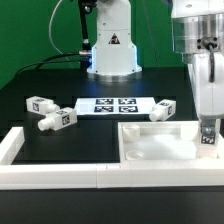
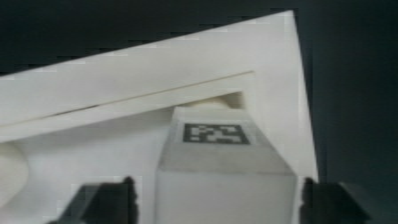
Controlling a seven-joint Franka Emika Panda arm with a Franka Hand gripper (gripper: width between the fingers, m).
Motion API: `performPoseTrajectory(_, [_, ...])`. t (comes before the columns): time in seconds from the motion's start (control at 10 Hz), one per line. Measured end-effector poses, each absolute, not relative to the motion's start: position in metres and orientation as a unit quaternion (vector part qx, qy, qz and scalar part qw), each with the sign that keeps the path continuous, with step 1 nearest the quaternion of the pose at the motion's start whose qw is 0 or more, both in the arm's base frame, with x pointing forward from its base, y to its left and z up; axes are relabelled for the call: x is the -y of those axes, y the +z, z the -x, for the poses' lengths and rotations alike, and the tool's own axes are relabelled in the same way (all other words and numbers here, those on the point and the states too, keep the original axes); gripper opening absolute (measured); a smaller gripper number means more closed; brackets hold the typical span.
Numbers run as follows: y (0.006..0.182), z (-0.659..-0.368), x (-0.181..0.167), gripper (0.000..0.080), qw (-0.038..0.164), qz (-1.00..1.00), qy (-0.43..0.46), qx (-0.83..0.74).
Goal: Assemble one leg
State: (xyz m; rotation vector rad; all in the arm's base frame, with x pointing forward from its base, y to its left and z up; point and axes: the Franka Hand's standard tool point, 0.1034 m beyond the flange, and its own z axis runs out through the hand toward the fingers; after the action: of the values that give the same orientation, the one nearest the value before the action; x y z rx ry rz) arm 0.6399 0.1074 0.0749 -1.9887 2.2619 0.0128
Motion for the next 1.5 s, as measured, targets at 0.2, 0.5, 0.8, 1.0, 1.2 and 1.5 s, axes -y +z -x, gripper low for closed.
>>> performPoseTrajectory(0.2, [0.0780, -0.6429, -0.1105, 0.0608, 0.066, 0.760, -0.007, -0.646])
performPoseTrajectory(0.5, [0.0766, -0.6423, -0.1099, 0.0647, 0.063, 0.826, -0.014, -0.560])
performPoseTrajectory(0.8, [0.0753, -0.6397, -0.1142, 0.0649, 0.034, 0.930, -0.030, -0.366])
performPoseTrajectory(1.0, [0.0729, -0.6386, -0.1158, 0.0649, 0.028, 0.980, -0.033, -0.194])
performPoseTrajectory(1.2, [0.0729, -0.6387, -0.1151, 0.0547, 0.029, 0.974, -0.032, -0.224])
performPoseTrajectory(1.5, [0.0722, -0.6379, -0.1139, 0.0285, 0.031, 0.952, -0.028, -0.303])
